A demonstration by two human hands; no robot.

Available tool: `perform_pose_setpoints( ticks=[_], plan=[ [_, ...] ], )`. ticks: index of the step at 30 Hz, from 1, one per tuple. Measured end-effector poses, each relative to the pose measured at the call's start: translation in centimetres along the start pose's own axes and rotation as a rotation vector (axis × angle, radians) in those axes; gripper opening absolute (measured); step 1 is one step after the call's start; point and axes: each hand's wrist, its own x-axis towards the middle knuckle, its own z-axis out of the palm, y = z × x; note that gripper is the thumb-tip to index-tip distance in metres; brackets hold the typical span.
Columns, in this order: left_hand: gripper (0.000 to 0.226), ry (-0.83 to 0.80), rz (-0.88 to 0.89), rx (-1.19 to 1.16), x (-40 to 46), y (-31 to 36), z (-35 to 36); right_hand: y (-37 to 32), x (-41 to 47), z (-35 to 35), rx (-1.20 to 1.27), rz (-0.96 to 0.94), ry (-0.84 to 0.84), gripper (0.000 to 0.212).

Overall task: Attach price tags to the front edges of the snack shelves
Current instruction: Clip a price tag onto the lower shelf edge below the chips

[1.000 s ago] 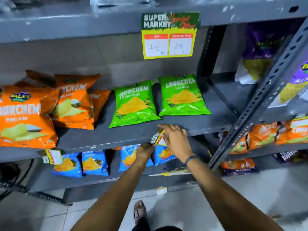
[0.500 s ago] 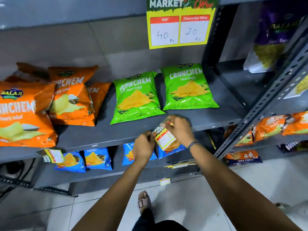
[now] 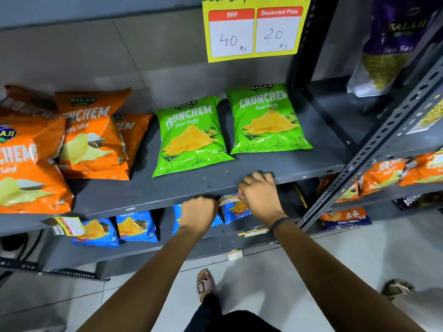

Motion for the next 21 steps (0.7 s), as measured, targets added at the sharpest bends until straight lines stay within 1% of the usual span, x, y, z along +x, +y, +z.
perform_pose_setpoints(
  ticks=[4,7,9,11,13,17,21],
  plan=[
    [0.021,0.045,-0.001,-0.002,0.4,-0.2,-0.1,-0.3,0.1,-0.2,-0.026,0.028,0.016,0.029],
    [0.022,0.044,0.024,-0.01,0.5,-0.3,-0.3,-0.3,0.2,-0.2,-0.007,0.034,0.028,0.029],
    [0.026,0.061,0.031,-0.001,0.5,-0.5,-0.6,0.0,0.2,-0.2,0.099,0.019,0.05,0.029],
    [0.031,0.105,0.043,-0.005,0.6,-0.7,-0.7,0.6,0.2,-0.3,0.255,0.023,0.067,0.022],
    [0.034,0.142,0.062,-0.008,0.7,-1.1,-1.0,0.9,0.3,-0.6,0.347,0.05,0.055,0.017],
    [0.041,0.171,0.077,0.002,1.3,-1.1,-2.2,0.6,0.7,-0.9,0.419,0.124,0.053,0.017],
    [0.049,0.146,0.025,0.011,2.1,-0.4,-2.4,0.5,0.9,-0.9,0.452,0.167,0.064,0.017]
  ],
)
